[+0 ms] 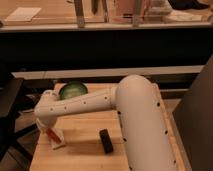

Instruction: Place the pepper on the white sponge

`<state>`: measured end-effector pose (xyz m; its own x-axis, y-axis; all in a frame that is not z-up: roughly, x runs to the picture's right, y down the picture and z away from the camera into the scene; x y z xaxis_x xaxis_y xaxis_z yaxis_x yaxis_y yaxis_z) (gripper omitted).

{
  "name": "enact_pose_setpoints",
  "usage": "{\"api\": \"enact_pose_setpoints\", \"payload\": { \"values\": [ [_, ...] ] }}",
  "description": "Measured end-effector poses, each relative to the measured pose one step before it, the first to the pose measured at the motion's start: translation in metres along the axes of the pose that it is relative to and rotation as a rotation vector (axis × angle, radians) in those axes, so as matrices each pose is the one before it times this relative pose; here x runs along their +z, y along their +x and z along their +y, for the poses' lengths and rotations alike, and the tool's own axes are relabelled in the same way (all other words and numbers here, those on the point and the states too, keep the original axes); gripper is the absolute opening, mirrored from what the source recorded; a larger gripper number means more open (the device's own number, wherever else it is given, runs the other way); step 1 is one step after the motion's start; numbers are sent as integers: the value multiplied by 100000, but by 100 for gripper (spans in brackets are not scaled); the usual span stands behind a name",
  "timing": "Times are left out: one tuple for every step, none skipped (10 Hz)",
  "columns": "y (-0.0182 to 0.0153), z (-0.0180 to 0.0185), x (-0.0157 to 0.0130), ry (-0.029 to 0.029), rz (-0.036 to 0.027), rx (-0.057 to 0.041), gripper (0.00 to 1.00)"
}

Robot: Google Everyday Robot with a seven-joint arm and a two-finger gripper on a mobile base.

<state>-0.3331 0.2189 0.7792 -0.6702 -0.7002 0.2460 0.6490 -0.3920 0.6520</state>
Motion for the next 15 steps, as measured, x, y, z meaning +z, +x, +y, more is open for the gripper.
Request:
{"api": "enact_pose_setpoints", "payload": {
  "values": [
    [-11, -23, -14, 99, -132, -438, 29],
    [-23, -12, 5, 76, -118, -300, 29],
    [-21, -17, 9, 84, -110, -330, 29],
    [-13, -17, -7, 99, -93, -332, 28],
    [-23, -4, 17, 89, -141, -346, 25],
    [34, -7, -40, 56, -121, -460, 23],
    [13, -3, -16, 62, -139, -378, 23],
    [-1, -24, -6, 55, -89, -245, 23],
    [-13, -12, 0, 82, -155, -376, 23],
    [-39, -6, -6, 79, -274, -784, 23],
    [-9, -14, -20, 71, -194, -565, 23],
    [-1, -16, -3, 49, -49, -166, 23],
    [-10, -2, 6, 63, -93, -265, 20],
    [-15, 10, 2, 41, -113, -283, 17],
    [-14, -3, 9, 76, -209, -477, 17]
  ]
}}
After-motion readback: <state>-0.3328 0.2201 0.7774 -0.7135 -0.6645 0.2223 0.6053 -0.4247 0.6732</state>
